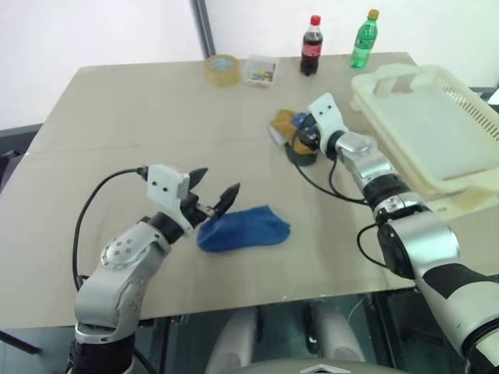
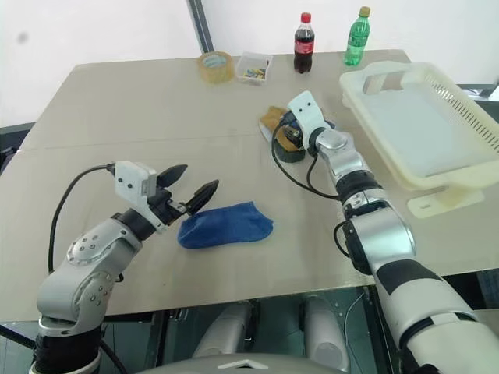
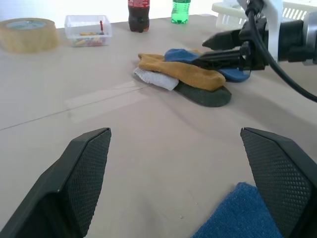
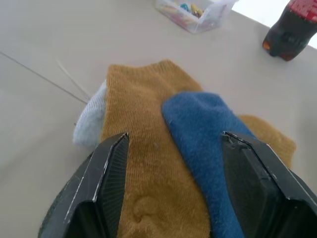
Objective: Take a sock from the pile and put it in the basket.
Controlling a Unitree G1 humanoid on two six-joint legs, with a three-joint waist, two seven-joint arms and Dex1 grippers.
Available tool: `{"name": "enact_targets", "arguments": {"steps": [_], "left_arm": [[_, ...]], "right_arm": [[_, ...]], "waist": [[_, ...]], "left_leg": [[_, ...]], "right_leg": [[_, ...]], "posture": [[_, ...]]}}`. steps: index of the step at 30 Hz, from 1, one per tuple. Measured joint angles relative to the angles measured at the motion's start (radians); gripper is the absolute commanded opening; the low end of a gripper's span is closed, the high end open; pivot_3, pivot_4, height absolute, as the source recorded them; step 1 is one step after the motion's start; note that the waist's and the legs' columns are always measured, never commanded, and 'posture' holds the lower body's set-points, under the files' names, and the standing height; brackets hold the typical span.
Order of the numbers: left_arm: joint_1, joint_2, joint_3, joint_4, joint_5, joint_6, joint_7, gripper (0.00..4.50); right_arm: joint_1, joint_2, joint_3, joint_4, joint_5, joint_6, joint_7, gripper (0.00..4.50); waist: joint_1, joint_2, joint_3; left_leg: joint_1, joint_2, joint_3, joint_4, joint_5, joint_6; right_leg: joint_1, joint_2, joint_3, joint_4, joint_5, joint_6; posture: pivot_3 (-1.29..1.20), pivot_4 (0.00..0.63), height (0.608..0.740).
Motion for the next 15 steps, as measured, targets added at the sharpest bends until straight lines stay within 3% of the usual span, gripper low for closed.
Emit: {"name": "enact_targets", "arguments": {"steps": [1, 4, 8, 15], "left_arm": [[0.004, -0.001, 0.0, -0.004, -0.001, 0.001, 0.005, 4.47], [0.01, -0.001, 0.0, -0.014, -0.002, 0.001, 0.012, 4.5], [0.043, 0.014, 0.005, -0.025, -0.027, 0.001, -0.003, 4.5], [0.063, 0.048, 0.028, -0.064, -0.072, 0.0, -0.044, 4.5]], "right_arm": [[-0.002, 0.001, -0.002, 0.024, -0.007, -0.011, -0.012, 3.01], [-0.008, 0.004, -0.01, 0.064, -0.019, -0.033, -0.034, 2.21], [-0.012, 0.007, -0.022, 0.094, -0.033, -0.045, -0.056, 0.26], [-0.012, 0.008, -0.037, 0.121, -0.06, -0.044, -0.099, 0.26]], "waist": [[0.0, 0.0, 0.0], [-0.001, 0.0, 0.0], [-0.003, 0.0, 0.0], [-0.002, 0.0, 0.0]], "left_leg": [[0.0, 0.0, 0.0, 0.0, 0.0, 0.0], [0.0, 0.0, 0.0, 0.0, 0.0, 0.0], [0.0, 0.0, 0.001, 0.0, 0.0, 0.0], [0.0, 0.0, 0.001, 0.0, 0.0, 0.0]], "right_leg": [[0.0, 0.0, 0.0, 0.0, 0.0, 0.0], [0.0, 0.0, 0.0, 0.0, 0.0, 0.0], [0.0, 0.001, 0.0, 0.0, 0.0, 0.0], [0.0, 0.001, 0.001, 0.0, 0.0, 0.0]], "posture": [[0.0, 0.15, 0.74], [0.0, 0.15, 0.74], [0.0, 0.15, 0.74], [0.0, 0.15, 0.74]]}}
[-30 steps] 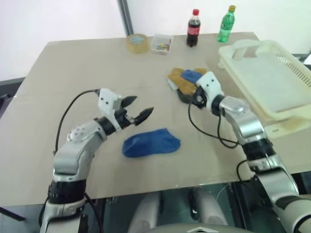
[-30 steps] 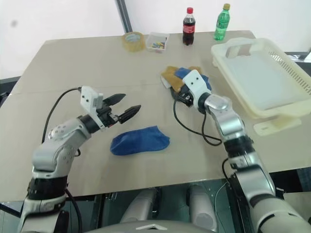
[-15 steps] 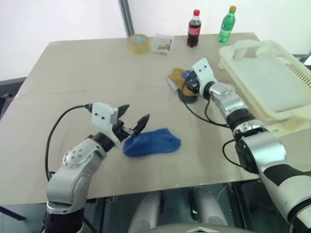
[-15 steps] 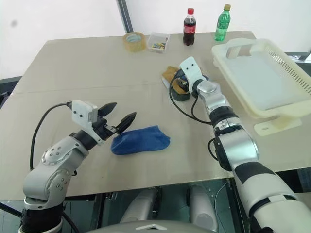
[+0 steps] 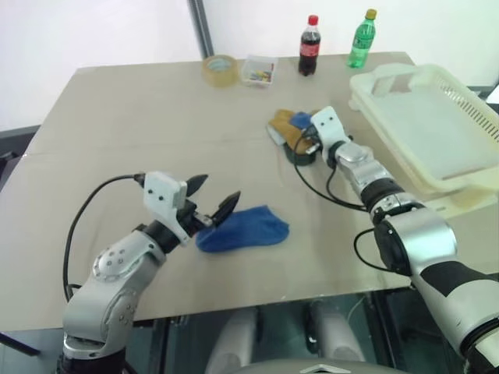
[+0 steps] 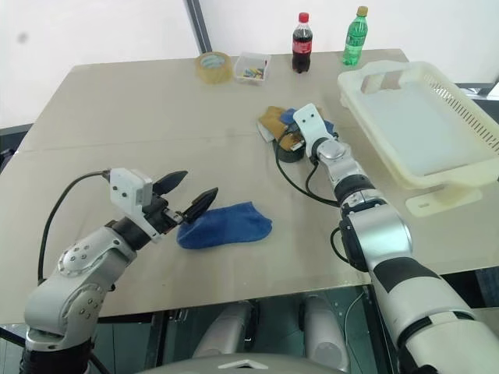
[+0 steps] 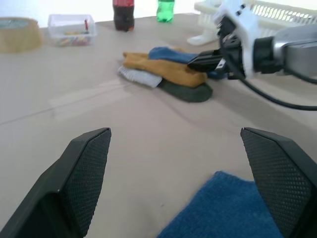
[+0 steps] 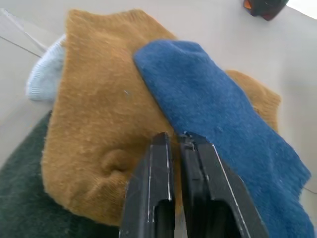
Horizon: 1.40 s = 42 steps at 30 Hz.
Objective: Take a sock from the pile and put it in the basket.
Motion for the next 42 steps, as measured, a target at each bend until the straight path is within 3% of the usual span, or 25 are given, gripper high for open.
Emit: {"name": "enact_targets", "arguments": {"steps": [1, 2, 4, 6, 8, 28, 32, 34, 35, 42], "left_arm": [[0.001, 0.0, 0.003, 0.0, 0.0, 0.0, 0.0, 4.5], [0.004, 0.001, 0.008, 0.0, 0.0, 0.0, 0.0, 4.5], [0.009, 0.001, 0.008, 0.0, 0.0, 0.0, 0.0, 4.5], [0.018, 0.001, 0.008, 0.0, 0.0, 0.0, 0.001, 4.5], [0.018, 0.001, 0.008, 0.0, 0.0, 0.0, 0.001, 4.5], [-0.017, 0.0, -0.021, 0.003, 0.005, -0.018, -0.001, 4.5], [-0.016, 0.004, -0.021, 0.003, 0.01, -0.019, -0.002, 4.5], [-0.013, 0.006, -0.021, 0.003, 0.013, -0.02, -0.002, 4.5], [-0.013, 0.006, -0.021, 0.003, 0.013, -0.02, -0.002, 4.5], [-0.019, 0.007, -0.022, 0.01, 0.019, -0.024, -0.008, 4.5]], "right_arm": [[0.0, -0.001, -0.001, 0.002, -0.002, 0.0, -0.001, 0.26], [0.0, -0.005, -0.004, 0.008, -0.005, 0.001, 0.002, 0.63], [0.0, -0.011, -0.006, 0.009, -0.006, 0.001, 0.002, 0.92], [0.0, -0.028, -0.008, 0.008, -0.011, 0.0, 0.002, 1.92], [0.0, -0.035, -0.008, 0.008, -0.015, -0.001, 0.002, 2.64], [0.076, -0.09, 0.009, -0.018, -0.084, -0.041, -0.027, 2.64], [0.079, -0.072, 0.009, -0.009, -0.089, -0.041, -0.039, 0.86], [0.08, -0.066, 0.006, -0.009, -0.086, -0.044, -0.035, 0.22], [0.08, -0.065, 0.006, -0.01, -0.086, -0.046, -0.034, 0.05], [0.098, -0.048, -0.004, -0.035, -0.063, -0.085, 0.074, 0.05]], "waist": [[0.0, 0.0, 0.0], [0.0, 0.0, 0.0], [0.0, 0.0, 0.0], [0.0, 0.0, 0.0], [0.0, 0.0, 0.0], [0.0, 0.0, 0.0], [0.0, 0.0, 0.0], [0.0, 0.0, 0.0], [0.0, 0.0, 0.0], [-0.001, 0.0, 0.0]], "left_leg": [[0.0, 0.0, 0.0, 0.0, 0.0, 0.0], [0.0, 0.0, 0.0, 0.0, 0.0, 0.0], [0.0, 0.0, 0.0, 0.0, 0.0, 0.0], [0.0, 0.0, 0.0, 0.0, 0.0, 0.0], [0.0, 0.0, 0.0, 0.0, 0.0, 0.0], [0.004, 0.0, 0.001, 0.0, 0.0, 0.0], [0.011, 0.0, 0.002, -0.003, 0.0, 0.0], [0.012, 0.0, 0.002, -0.002, 0.0, 0.0], [0.013, 0.0, 0.001, -0.002, 0.0, 0.0], [0.013, 0.001, 0.001, -0.002, 0.0, 0.0]], "right_leg": [[0.0, 0.0, 0.0, 0.0, 0.0, 0.0], [0.0, 0.0, 0.0, 0.0, 0.0, 0.0], [0.0, 0.0, 0.0, 0.0, 0.0, 0.0], [0.0, 0.0, 0.0, 0.0, 0.0, 0.0], [0.0, 0.0, 0.0, 0.0, 0.0, 0.0], [0.004, 0.0, 0.001, 0.0, 0.0, 0.0], [0.011, 0.0, 0.001, -0.001, 0.0, 0.0], [0.012, 0.001, 0.001, -0.001, 0.0, 0.0], [0.012, 0.001, 0.001, -0.001, 0.0, 0.0], [0.012, 0.001, 0.001, -0.002, 0.0, 0.0]], "posture": [[0.0, 0.15, 0.74], [0.0, 0.15, 0.74], [0.0, 0.15, 0.74], [0.0, 0.15, 0.74], [0.0, 0.15, 0.74], [0.0, 0.15, 0.74], [0.0, 0.15, 0.74], [0.0, 0.15, 0.74], [0.0, 0.15, 0.74], [0.0, 0.15, 0.74]]}}
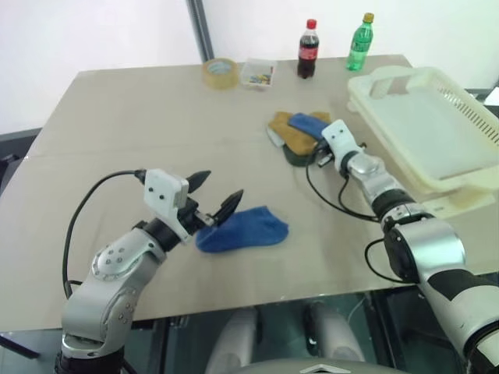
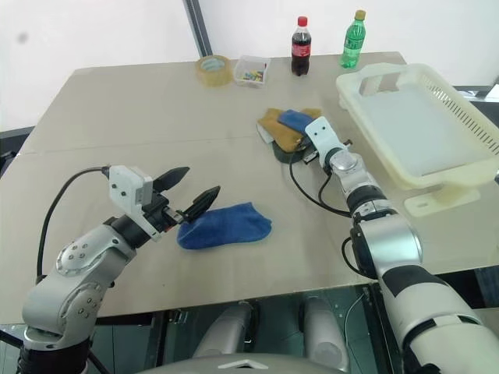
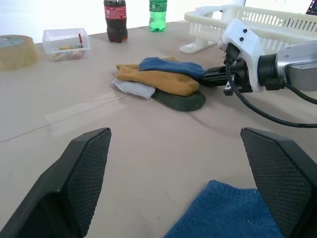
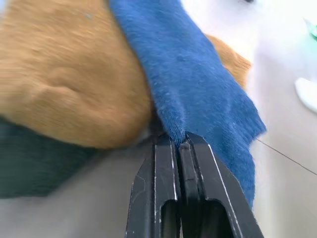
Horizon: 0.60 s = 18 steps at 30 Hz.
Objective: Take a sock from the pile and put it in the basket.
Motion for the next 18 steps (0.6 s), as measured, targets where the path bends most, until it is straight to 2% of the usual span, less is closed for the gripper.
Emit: {"name": "enact_targets", "arguments": {"steps": [4, 8, 18], "left_arm": [[-0.016, 0.0, -0.008, 0.021, 0.001, -0.006, -0.013, 4.5], [-0.037, 0.001, -0.009, 0.052, 0.002, -0.016, -0.03, 4.5], [-0.042, 0.034, 0.007, 0.142, 0.025, -0.035, -0.052, 4.5]], "right_arm": [[0.031, 0.028, -0.008, -0.065, 0.045, -0.002, 0.133, 0.05], [0.083, 0.065, 0.012, -0.219, 0.076, 0.008, 0.279, 0.05], [0.249, 0.116, 0.153, -0.609, 0.093, 0.116, 0.46, 0.05]], "waist": [[-0.002, 0.0, 0.0], [-0.001, 0.0, 0.0], [0.004, 0.0, 0.0]], "left_leg": [[0.0, 0.0, 0.0, 0.0, 0.0, 0.0], [0.0, 0.0, -0.001, 0.0, 0.0, 0.0], [0.0, 0.0, -0.002, 0.0, 0.0, 0.0]], "right_leg": [[0.0, 0.0, 0.0, 0.0, 0.0, 0.0], [0.0, 0.0, 0.0, 0.0, 0.0, 0.0], [0.0, 0.0, -0.001, 0.0, 0.0, 0.0]], "posture": [[0.0, 0.15, 0.74], [0.0, 0.15, 0.74], [0.0, 0.15, 0.74]]}}
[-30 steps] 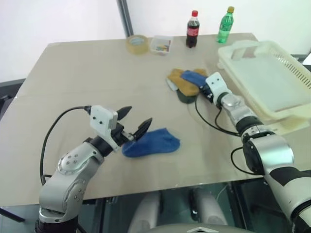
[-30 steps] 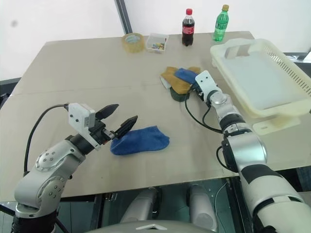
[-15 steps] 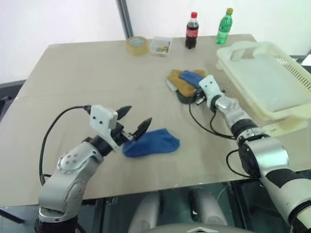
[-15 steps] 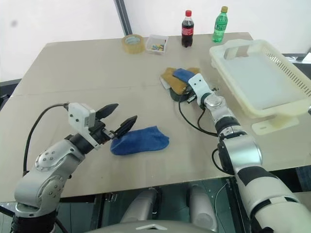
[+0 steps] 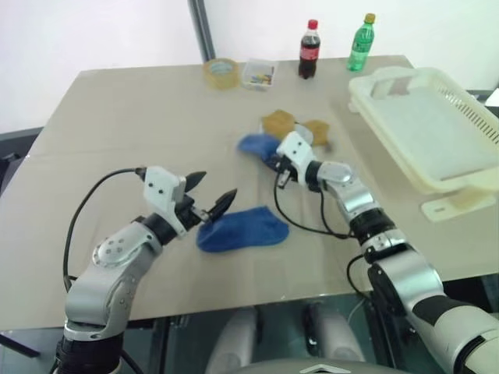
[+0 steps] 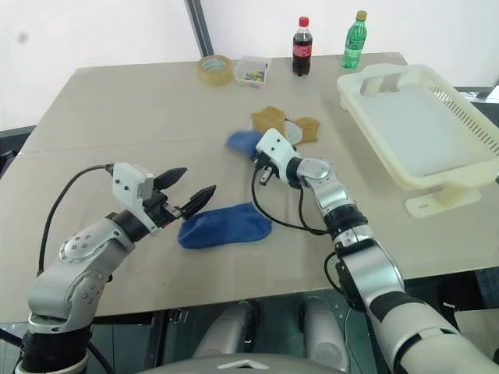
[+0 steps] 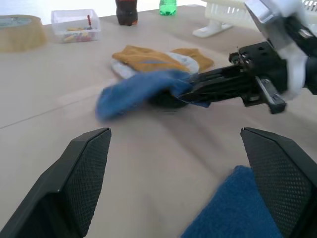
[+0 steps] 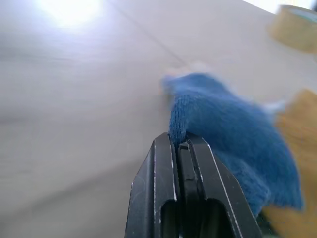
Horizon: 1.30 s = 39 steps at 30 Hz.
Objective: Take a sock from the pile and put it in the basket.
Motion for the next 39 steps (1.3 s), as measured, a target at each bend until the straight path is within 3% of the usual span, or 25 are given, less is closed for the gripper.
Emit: {"name": "enact_targets", "arguments": {"steps": [10, 14, 22, 28, 30, 32, 33, 35, 37, 39], "left_arm": [[0.048, 0.027, 0.032, 0.065, 0.019, -0.009, -0.021, 4.5], [0.046, 0.045, 0.049, 0.133, 0.027, -0.005, -0.018, 4.5], [-0.057, 0.056, 0.045, 0.26, 0.044, 0.048, -0.018, 4.5], [-0.195, 0.036, -0.076, 0.411, 0.099, 0.064, -0.037, 4.5], [-0.242, 0.017, -0.112, 0.462, 0.125, 0.062, -0.04, 3.97], [-0.277, 0.007, -0.124, 0.5, 0.144, 0.056, -0.039, 3.58], [-0.286, 0.003, -0.125, 0.51, 0.152, 0.055, -0.04, 3.19], [-0.29, -0.006, -0.129, 0.513, 0.152, 0.055, -0.045, 2.66], [-0.286, -0.011, -0.126, 0.511, 0.151, 0.053, -0.052, 1.71], [-0.269, -0.016, -0.106, 0.505, 0.131, 0.049, -0.064, 0.89]], "right_arm": [[0.118, -0.128, 0.128, -0.173, -0.037, 0.023, 0.145, 0.05], [0.136, -0.168, 0.127, -0.261, -0.022, 0.071, 0.175, 2.01], [0.218, -0.21, 0.087, -0.531, 0.099, 0.351, 0.211, 2.01], [0.118, -0.137, 0.039, -0.411, 0.097, 0.468, 0.046, 2.01], [0.083, -0.121, 0.039, -0.309, 0.077, 0.466, 0.006, 2.1], [0.071, -0.109, 0.044, -0.22, 0.062, 0.434, -0.017, 1.58], [0.057, -0.107, 0.051, -0.199, 0.059, 0.42, -0.013, 1.48], [0.048, -0.106, 0.061, -0.187, 0.051, 0.404, -0.009, 0.88], [0.048, -0.104, 0.063, -0.187, 0.049, 0.397, -0.005, 0.04], [0.052, -0.107, 0.063, -0.198, 0.05, 0.399, -0.003, 0.0]], "waist": [[0.0, 0.0, 0.0], [0.0, 0.0, 0.0], [0.006, 0.0, 0.0], [0.002, 0.0, 0.0], [0.003, 0.0, 0.0], [0.005, 0.0, 0.0], [0.005, 0.0, 0.0], [0.002, -0.001, 0.0], [0.001, -0.001, 0.0], [0.001, -0.001, 0.0]], "left_leg": [[0.0, 0.0, 0.0, 0.0, 0.0, 0.0], [0.0, 0.001, -0.001, 0.0, 0.0, -0.001], [-0.001, 0.0, -0.007, 0.0, -0.001, -0.001], [-0.001, 0.0, -0.007, 0.0, -0.001, -0.001], [-0.001, -0.001, -0.004, -0.001, -0.001, -0.001], [-0.002, -0.001, -0.005, -0.001, -0.001, -0.001], [-0.001, -0.001, -0.005, -0.001, -0.001, -0.001], [-0.001, -0.001, -0.005, -0.001, -0.001, -0.001], [-0.001, -0.001, -0.006, -0.001, -0.001, -0.001], [-0.001, -0.001, -0.006, -0.001, -0.001, -0.001]], "right_leg": [[0.0, 0.0, 0.0, 0.0, 0.0, 0.0], [0.0, 0.0, -0.001, -0.001, 0.0, 0.0], [0.0, -0.001, -0.003, -0.001, 0.0, 0.001], [0.0, 0.0, -0.003, -0.001, 0.0, 0.0], [0.0, 0.0, -0.004, -0.001, 0.0, 0.0], [0.0, -0.002, -0.004, -0.002, 0.0, 0.0], [0.0, -0.002, -0.004, -0.002, 0.0, 0.0], [0.0, -0.002, -0.003, -0.002, 0.0, 0.0], [0.0, -0.001, -0.004, -0.002, 0.0, 0.0], [0.0, -0.001, -0.004, -0.001, 0.0, 0.0]], "posture": [[0.0, 0.15, 0.74], [0.0, 0.15, 0.74], [0.0, 0.15, 0.74], [0.0, 0.15, 0.74], [0.0, 0.15, 0.74], [0.0, 0.15, 0.74], [0.0, 0.15, 0.74], [0.0, 0.15, 0.74], [0.0, 0.15, 0.74], [0.0, 0.15, 0.74]]}}
